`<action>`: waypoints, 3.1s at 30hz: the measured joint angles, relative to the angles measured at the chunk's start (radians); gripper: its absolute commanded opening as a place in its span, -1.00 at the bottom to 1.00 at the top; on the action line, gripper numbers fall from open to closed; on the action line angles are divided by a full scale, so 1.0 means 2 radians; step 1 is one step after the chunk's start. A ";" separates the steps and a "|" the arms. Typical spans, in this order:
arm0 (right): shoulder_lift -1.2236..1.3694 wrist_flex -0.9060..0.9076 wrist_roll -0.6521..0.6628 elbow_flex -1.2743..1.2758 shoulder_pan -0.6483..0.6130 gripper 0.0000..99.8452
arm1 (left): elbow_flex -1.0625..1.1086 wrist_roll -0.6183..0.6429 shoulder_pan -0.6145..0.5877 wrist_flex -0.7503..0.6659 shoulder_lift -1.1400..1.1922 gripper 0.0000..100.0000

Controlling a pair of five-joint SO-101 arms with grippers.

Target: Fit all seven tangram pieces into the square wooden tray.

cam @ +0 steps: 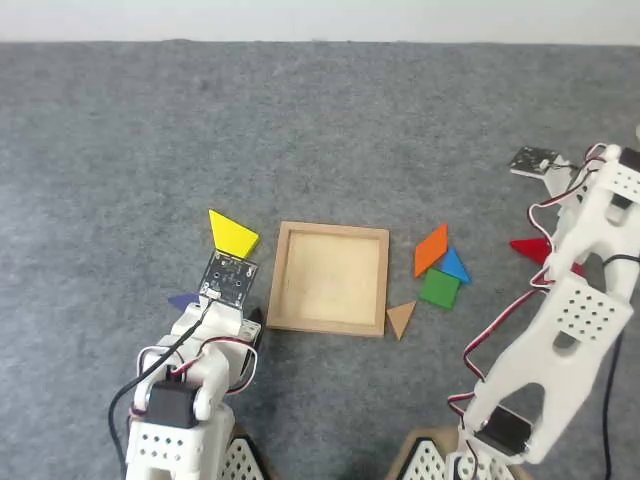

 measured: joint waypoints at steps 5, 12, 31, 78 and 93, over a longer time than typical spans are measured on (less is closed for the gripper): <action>-0.012 0.001 -0.031 0.008 0.000 -0.78 | 0.000 0.000 0.000 0.000 0.000 -0.73; -0.058 0.030 -0.058 0.011 -0.006 -0.78 | 0.000 0.000 0.000 0.000 0.000 -0.73; -0.109 0.049 -0.054 0.043 -0.039 -0.57 | 0.000 0.000 0.000 0.000 0.000 -0.73; -0.012 -0.006 0.007 0.045 -0.035 -0.79 | 0.000 0.000 0.000 0.000 0.000 -0.73; -0.039 0.011 -0.018 0.054 -0.035 -0.78 | 0.000 0.000 -0.001 0.000 0.000 -0.73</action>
